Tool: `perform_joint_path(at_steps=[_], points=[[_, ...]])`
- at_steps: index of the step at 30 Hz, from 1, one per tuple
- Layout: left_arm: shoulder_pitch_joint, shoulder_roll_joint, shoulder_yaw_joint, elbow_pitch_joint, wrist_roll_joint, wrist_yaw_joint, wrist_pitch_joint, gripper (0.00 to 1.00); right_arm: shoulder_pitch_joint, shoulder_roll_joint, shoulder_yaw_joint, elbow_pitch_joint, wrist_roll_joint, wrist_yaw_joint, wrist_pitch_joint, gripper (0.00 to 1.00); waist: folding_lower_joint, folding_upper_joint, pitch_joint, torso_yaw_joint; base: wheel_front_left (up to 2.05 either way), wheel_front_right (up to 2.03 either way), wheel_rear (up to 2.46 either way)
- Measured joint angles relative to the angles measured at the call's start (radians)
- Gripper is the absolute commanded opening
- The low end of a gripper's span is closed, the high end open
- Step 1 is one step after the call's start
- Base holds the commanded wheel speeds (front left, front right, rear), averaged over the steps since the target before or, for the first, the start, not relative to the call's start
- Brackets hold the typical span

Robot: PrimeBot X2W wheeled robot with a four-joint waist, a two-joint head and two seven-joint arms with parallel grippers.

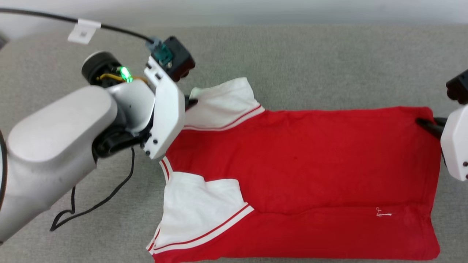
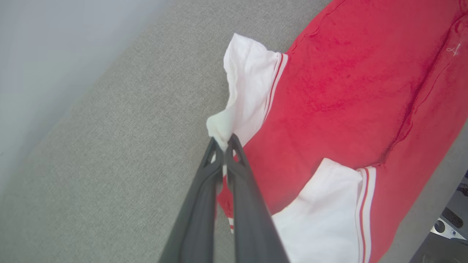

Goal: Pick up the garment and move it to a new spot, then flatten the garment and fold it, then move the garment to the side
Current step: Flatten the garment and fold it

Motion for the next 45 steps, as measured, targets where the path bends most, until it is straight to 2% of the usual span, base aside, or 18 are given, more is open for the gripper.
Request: perform_joint_path(at_steps=[7,17,23,32,33,34,38,41,45], points=[[0.146,0.069,0.0,-0.091,-0.006,0.005,-0.005,0.0,0.114,-0.024,-0.01,-0.023,0.009,0.0,-0.062,0.0,-0.0001,0.0,-0.095,0.005,0.0,0.0,0.0],[0.419,0.151,0.0,-0.214,-0.008,0.06,0.013,0.0,0.332,-0.044,-0.027,-0.032,0.027,0.0,-0.12,0.0,-0.0002,0.0,-0.182,0.01,0.0,0.0,0.0],[0.534,0.152,0.0,-0.22,-0.014,0.082,-0.007,0.0,0.41,-0.041,-0.021,-0.02,0.027,0.0,-0.136,0.0,-0.0002,0.0,-0.172,0.007,0.0,0.0,0.0],[0.604,0.124,0.002,-0.156,0.016,0.096,-0.04,0.0,0.447,0.025,0.0,0.051,-0.001,0.0,-0.193,0.0,-0.0001,0.0,-0.132,0.007,0.0,0.0,0.0],[0.604,0.119,0.004,-0.147,0.026,0.099,-0.053,1.0,0.447,0.031,-0.001,0.059,-0.002,0.0,-0.202,0.65,0.0,0.0,-0.133,0.008,0.0,0.0,0.0],[0.604,0.115,0.006,-0.14,0.043,0.104,-0.072,1.0,0.447,0.035,-0.003,0.064,-0.004,0.0,-0.214,1.0,-0.0001,0.0,-0.136,0.01,0.0,0.0,0.0],[0.604,0.11,0.028,-0.148,0.082,0.12,-0.159,1.0,0.449,0.03,-0.028,0.05,-0.012,0.0,-0.273,1.0,-0.0001,0.0,-0.162,0.014,0.0,0.0,0.0],[0.605,0.12,0.054,-0.174,0.126,0.154,-0.249,1.0,0.463,0.004,-0.073,0.019,-0.025,0.0,-0.319,1.0,-0.0001,0.0,-0.184,0.016,0.0,0.0,0.0],[0.633,0.129,0.109,-0.198,0.171,0.251,-0.399,1.0,0.492,-0.016,-0.179,-0.007,-0.029,0.0,-0.368,1.0,-0.0001,0.0,-0.209,0.016,0.0,0.0,0.0]])
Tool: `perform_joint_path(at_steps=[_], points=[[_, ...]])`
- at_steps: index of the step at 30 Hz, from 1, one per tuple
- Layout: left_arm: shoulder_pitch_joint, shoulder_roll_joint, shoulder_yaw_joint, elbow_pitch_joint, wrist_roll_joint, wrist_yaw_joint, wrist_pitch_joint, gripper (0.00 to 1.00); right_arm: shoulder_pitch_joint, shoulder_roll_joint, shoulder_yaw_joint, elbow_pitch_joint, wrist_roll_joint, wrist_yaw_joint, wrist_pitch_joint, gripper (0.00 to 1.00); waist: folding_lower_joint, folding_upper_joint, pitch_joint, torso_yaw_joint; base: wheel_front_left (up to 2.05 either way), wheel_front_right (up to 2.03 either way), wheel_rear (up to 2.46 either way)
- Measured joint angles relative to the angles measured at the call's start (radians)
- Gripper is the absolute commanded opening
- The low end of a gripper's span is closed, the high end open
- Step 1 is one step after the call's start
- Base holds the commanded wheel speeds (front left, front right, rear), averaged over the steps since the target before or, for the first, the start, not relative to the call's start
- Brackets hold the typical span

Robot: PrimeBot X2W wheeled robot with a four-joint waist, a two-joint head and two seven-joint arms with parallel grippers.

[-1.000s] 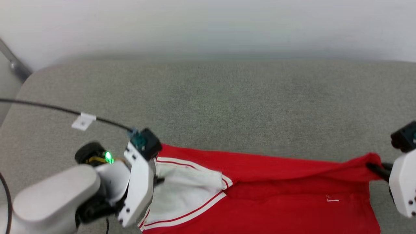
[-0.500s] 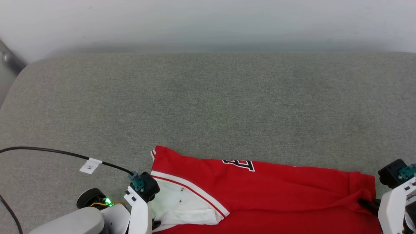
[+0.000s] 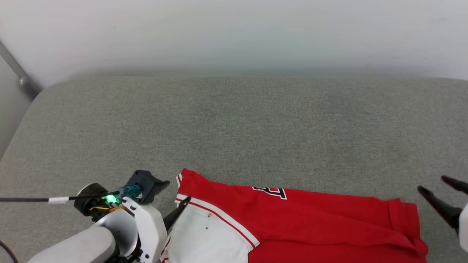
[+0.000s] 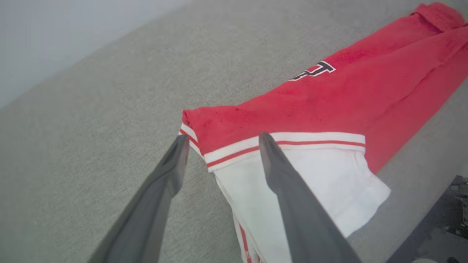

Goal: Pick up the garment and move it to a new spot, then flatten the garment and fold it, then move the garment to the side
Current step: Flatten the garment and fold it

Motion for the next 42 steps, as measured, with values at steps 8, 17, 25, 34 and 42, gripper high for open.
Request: perform_joint_path(at_steps=[8,17,25,34,42], points=[[0.09,-0.032,0.094,0.032,0.082,0.23,-0.294,1.0,0.137,0.054,-0.23,0.036,0.031,0.0,-0.012,1.0,0.0001,0.0,-0.002,0.008,0.0,0.0,0.0],[0.206,-0.125,0.239,0.049,0.165,0.373,-0.374,1.0,0.274,0.163,-0.304,0.035,0.11,0.0,0.073,1.0,0.0001,0.0,0.029,0.032,0.0,0.0,0.0],[0.343,-0.238,0.444,0.023,0.312,0.365,-0.376,1.0,0.291,0.229,-0.284,0.06,0.139,0.0,0.156,1.0,0.0001,0.0,0.051,0.061,0.0,0.0,0.0],[0.479,-0.375,0.65,0.029,0.456,0.303,-0.378,1.0,0.276,0.24,-0.207,0.052,0.186,-0.001,0.244,1.0,0.0001,0.0,0.058,0.077,0.0,0.0,0.0],[0.566,-0.495,0.779,0.027,0.587,0.229,-0.378,1.0,0.207,0.246,-0.169,0.123,0.175,0.0,0.275,0.64,0.0,0.0,0.053,0.076,0.0,0.0,0.0]])
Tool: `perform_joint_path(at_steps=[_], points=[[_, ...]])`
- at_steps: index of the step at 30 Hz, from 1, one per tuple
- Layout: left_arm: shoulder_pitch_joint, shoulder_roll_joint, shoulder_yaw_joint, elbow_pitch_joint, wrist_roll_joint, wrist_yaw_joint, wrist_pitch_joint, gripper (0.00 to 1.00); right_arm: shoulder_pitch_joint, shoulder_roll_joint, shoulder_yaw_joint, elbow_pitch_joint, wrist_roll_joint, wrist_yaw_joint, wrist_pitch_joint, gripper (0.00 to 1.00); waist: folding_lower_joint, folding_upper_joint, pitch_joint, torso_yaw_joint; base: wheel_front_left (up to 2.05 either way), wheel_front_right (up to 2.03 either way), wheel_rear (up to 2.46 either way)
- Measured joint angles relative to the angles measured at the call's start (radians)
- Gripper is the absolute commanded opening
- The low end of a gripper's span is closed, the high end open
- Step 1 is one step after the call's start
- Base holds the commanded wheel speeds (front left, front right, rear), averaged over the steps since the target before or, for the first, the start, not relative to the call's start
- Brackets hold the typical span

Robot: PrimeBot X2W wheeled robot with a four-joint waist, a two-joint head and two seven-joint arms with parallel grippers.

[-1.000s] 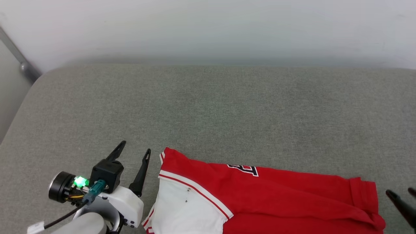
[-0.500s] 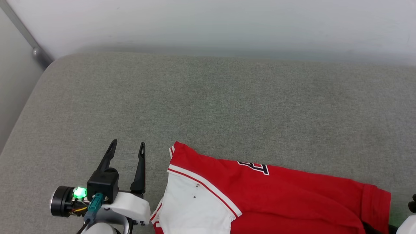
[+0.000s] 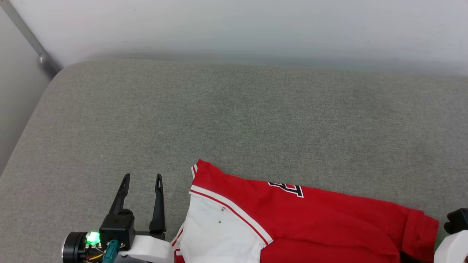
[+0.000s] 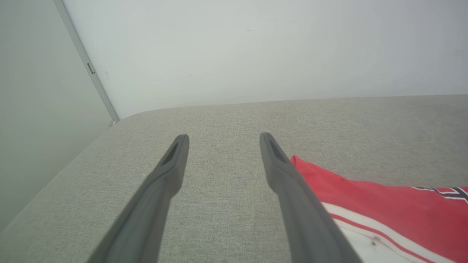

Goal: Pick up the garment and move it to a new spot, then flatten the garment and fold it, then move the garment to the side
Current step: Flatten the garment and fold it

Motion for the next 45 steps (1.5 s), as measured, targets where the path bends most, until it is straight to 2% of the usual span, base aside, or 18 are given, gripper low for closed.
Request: perform_joint_path(at_steps=[1,2,10,22,27,31,37,42,45], points=[[0.009,-0.014,0.013,0.0,0.015,-0.01,0.0,1.0,-0.007,0.001,0.004,0.007,-0.001,0.0,0.003,0.22,0.0,0.0,-0.002,0.0,0.0,0.0,0.0],[0.017,-0.025,0.026,0.0,0.03,-0.018,0.0,1.0,-0.012,0.001,0.006,0.01,0.0,0.0,0.003,0.0,0.0001,0.0,-0.005,0.001,0.0,0.0,0.0],[0.076,-0.1,0.127,-0.01,0.127,-0.082,0.0,1.0,-0.031,-0.02,0.0,0.006,0.008,0.0,-0.012,0.0,0.0001,0.0,-0.037,-0.018,0.0,0.0,0.0],[0.126,-0.16,0.212,-0.013,0.221,-0.167,0.0,1.0,0.057,-0.17,-0.159,0.03,0.046,0.0,-0.004,0.0,0.0001,0.0,-0.077,-0.048,0.0,0.0,0.0],[0.139,-0.175,0.232,-0.012,0.244,-0.19,0.0,1.0,0.095,-0.195,-0.191,0.031,0.024,0.0,0.025,0.0,0.0001,0.0,-0.086,-0.058,0.0,0.0,0.0],[0.153,-0.189,0.242,-0.01,0.259,-0.203,0.0,1.0,0.102,-0.192,-0.191,-0.051,-0.014,0.0,0.034,0.0,0.0001,0.0,-0.096,-0.063,0.0,0.0,0.0],[0.159,-0.201,0.252,-0.009,0.274,-0.221,0.0,1.0,0.115,-0.162,-0.178,-0.255,-0.066,0.0,0.058,0.0,0.0001,0.0,-0.104,-0.059,0.0,0.0,0.0],[0.158,-0.211,0.264,-0.01,0.28,-0.236,0.0,1.0,0.081,-0.11,-0.109,-0.437,-0.103,0.0,0.12,0.0,0.0001,0.0,-0.095,-0.05,0.0,0.0,0.0],[0.155,-0.218,0.266,-0.01,0.283,-0.243,0.0,1.0,0.016,-0.07,-0.037,-0.5,-0.128,0.0,0.161,0.0,0.0001,0.0,-0.086,-0.044,0.0,0.0,0.0]])
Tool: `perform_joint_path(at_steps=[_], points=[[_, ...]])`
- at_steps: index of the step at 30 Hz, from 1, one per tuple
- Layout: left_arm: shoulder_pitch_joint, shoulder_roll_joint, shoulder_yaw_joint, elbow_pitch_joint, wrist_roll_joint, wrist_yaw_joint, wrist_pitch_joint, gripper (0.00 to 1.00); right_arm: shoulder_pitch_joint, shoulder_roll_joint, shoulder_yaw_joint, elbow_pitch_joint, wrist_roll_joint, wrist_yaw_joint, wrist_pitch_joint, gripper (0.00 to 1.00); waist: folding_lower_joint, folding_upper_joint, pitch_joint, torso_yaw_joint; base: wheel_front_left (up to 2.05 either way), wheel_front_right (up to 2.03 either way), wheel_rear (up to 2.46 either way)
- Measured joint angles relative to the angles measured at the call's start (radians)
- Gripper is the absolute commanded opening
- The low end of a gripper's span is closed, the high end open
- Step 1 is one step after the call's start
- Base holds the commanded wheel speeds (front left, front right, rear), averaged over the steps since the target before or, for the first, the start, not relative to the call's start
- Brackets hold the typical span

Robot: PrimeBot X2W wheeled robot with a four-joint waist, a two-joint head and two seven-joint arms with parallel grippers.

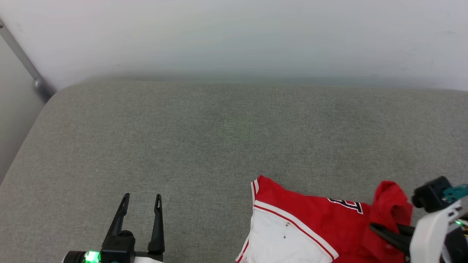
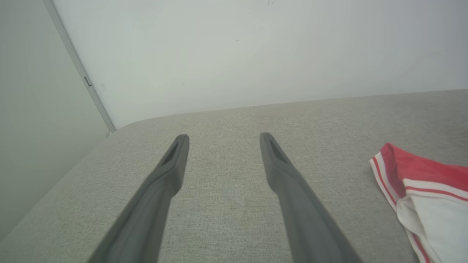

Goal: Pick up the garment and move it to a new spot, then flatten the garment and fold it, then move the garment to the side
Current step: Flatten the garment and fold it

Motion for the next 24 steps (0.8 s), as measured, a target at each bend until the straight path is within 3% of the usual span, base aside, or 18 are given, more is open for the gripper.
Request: perform_joint_path(at_steps=[6,14,20,24], points=[[-0.027,-0.009,0.0,0.002,0.009,-0.012,0.0,1.0,-0.185,0.093,0.194,0.015,-0.046,0.0,0.045,0.0,0.0,0.0,0.03,0.016,0.0,0.0,0.0],[-0.067,-0.028,-0.01,0.002,0.01,-0.029,0.0,1.0,-0.407,0.226,0.434,0.219,-0.053,0.0,0.015,0.0,0.0001,0.0,0.082,0.049,0.0,0.0,0.0],[-0.091,-0.04,-0.016,0.002,0.009,-0.038,0.0,1.0,-0.476,0.256,0.587,0.397,-0.067,0.0,-0.023,0.0,0.0001,0.0,0.121,0.083,0.0,0.0,0.0],[-0.095,-0.042,-0.013,0.002,0.009,-0.039,0.0,1.0,-0.497,0.26,0.633,0.454,-0.067,0.0,-0.063,0.0,0.0001,0.0,0.127,0.091,0.0,0.0,0.0]])
